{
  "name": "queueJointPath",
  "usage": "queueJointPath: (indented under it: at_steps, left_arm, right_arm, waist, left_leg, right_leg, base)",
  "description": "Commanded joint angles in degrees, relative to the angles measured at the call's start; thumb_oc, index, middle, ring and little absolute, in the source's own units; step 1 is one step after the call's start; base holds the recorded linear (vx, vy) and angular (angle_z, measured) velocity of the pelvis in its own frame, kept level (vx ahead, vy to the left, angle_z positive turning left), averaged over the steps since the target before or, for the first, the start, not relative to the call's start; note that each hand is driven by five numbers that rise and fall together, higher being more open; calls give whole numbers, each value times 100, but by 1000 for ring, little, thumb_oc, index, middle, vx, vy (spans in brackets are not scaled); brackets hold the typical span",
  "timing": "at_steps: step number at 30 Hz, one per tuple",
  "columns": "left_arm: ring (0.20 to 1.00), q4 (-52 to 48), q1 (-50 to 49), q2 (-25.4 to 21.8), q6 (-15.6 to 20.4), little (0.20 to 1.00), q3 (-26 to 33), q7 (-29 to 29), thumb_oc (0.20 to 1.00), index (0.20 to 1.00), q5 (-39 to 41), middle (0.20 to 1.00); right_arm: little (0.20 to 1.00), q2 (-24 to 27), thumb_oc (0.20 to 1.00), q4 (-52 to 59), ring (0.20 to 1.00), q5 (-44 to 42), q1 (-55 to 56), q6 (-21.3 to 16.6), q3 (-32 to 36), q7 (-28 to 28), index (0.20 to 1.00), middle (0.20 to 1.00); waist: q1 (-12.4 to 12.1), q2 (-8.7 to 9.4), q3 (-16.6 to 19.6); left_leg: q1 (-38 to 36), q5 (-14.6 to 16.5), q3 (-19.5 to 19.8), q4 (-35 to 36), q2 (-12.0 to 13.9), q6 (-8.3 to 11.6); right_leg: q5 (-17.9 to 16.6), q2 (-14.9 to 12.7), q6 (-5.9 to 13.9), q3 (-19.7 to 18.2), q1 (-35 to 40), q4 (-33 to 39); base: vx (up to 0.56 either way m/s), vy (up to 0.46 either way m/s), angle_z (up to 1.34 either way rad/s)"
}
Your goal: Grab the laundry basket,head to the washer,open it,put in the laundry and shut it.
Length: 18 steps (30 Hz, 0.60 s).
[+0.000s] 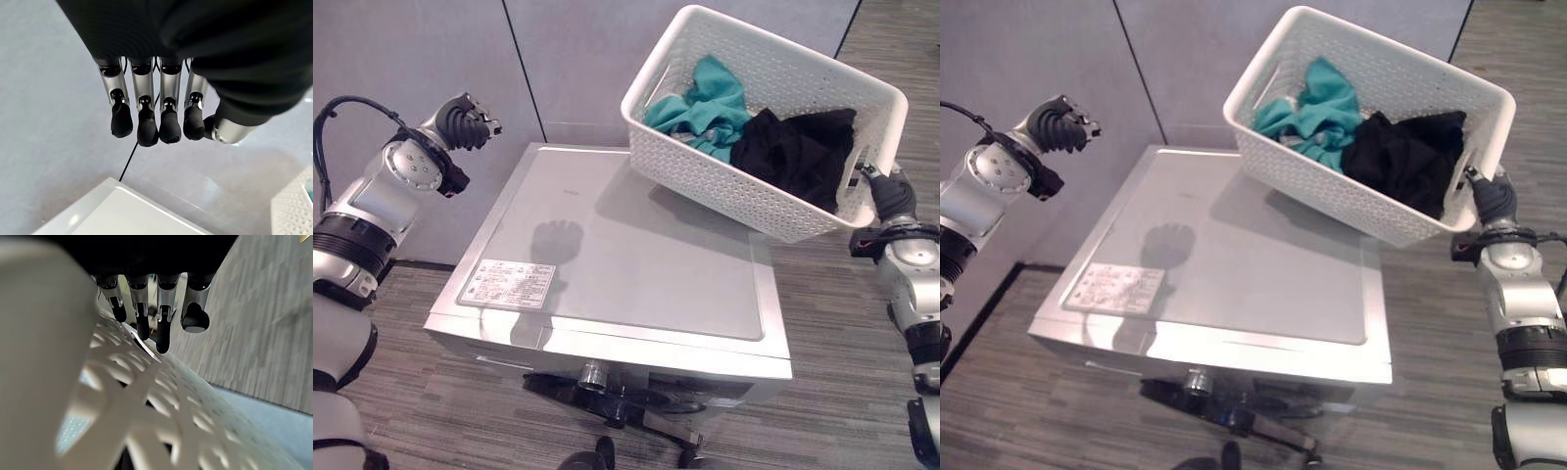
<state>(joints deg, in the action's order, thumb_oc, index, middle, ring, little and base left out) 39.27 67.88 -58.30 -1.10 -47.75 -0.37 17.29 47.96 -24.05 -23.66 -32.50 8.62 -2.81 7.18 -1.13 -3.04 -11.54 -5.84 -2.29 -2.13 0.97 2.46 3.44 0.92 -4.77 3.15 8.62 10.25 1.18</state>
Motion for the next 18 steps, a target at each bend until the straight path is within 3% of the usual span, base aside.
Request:
queueJointPath:
  at_steps: [1, 12, 18]
  left_arm:
    - [200, 297, 267, 83, 181, 200, 192, 232, 200, 200, -105, 200]
    - [200, 799, 709, 387, 126, 200, -58, 306, 200, 200, -63, 200]
    - [200, 938, 750, 526, 96, 200, -54, 309, 200, 200, -12, 200]
  right_arm:
    - [200, -232, 200, 120, 200, 110, 386, -118, -796, -439, 200, 200]
    - [200, -307, 200, -663, 200, 211, -851, 46, -1704, -499, 200, 200]
    - [200, -415, 200, -938, 200, 301, -934, 86, -1677, -420, 200, 200]
  waist:
    - [-463, -39, 539]
    - [-670, 52, 601]
    - [-638, 47, 595]
  left_leg:
    - [593, 220, 105, -419, 462, 91]
    - [508, 151, 197, -228, 521, 118]
    - [510, 103, 256, -158, 548, 148]
  right_leg:
    - [164, -885, 672, 356, -234, -304]
    - [159, -851, 692, 576, -149, -305]
    - [173, -802, 672, 659, -118, -269]
  base:
    - [6, 4, 15]
    - [0, -7, 13]
    - [-11, -4, 7]
